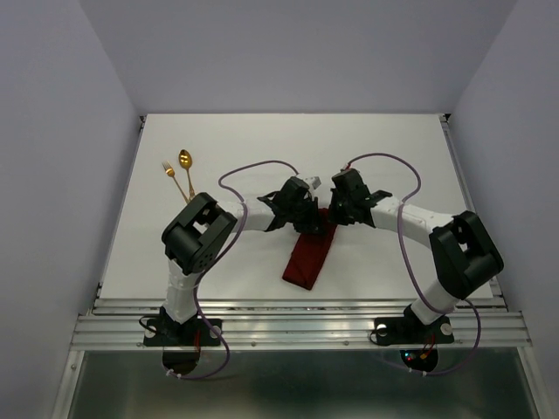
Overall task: Fold the napkin into a case and place the utensils inside
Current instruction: Stuff the top corner of the smaller-rectangle-folded napkin into the folded napkin, then pick up the smaller rectangle-folded napkin from the center of the board.
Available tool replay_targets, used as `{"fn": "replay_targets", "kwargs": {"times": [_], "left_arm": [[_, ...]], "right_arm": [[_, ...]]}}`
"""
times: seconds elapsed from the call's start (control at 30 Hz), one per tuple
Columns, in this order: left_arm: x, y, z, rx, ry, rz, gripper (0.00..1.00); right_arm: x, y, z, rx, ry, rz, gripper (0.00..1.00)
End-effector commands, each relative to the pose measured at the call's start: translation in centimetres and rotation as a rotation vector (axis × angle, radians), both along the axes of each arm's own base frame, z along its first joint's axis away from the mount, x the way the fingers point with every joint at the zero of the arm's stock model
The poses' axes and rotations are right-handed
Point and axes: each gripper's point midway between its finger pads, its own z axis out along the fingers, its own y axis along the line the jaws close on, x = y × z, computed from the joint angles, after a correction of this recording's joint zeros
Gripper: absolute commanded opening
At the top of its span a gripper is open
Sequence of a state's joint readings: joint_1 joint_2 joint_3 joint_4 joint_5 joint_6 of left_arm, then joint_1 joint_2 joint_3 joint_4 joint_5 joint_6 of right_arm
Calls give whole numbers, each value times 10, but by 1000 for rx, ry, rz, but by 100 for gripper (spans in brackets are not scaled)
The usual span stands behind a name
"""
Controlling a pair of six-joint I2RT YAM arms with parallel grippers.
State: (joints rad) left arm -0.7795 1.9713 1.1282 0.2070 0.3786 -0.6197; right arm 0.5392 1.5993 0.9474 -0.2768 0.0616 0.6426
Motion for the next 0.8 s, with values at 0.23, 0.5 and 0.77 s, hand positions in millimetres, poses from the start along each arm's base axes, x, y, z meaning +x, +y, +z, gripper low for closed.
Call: {"fn": "replay_targets", "kwargs": {"times": [0.23,0.5,0.77], "left_arm": [[2,-10,-18,21,20,-11,0],[19,-8,-19,22,5,13,0],[40,-4,-24,39,-14,7,0]], "right_arm": [[26,17,-8,-6,-25,15,1],[28,13,-25,-41,-3,-1,1],[28,-2,-45,-88,71,-129,1]]}}
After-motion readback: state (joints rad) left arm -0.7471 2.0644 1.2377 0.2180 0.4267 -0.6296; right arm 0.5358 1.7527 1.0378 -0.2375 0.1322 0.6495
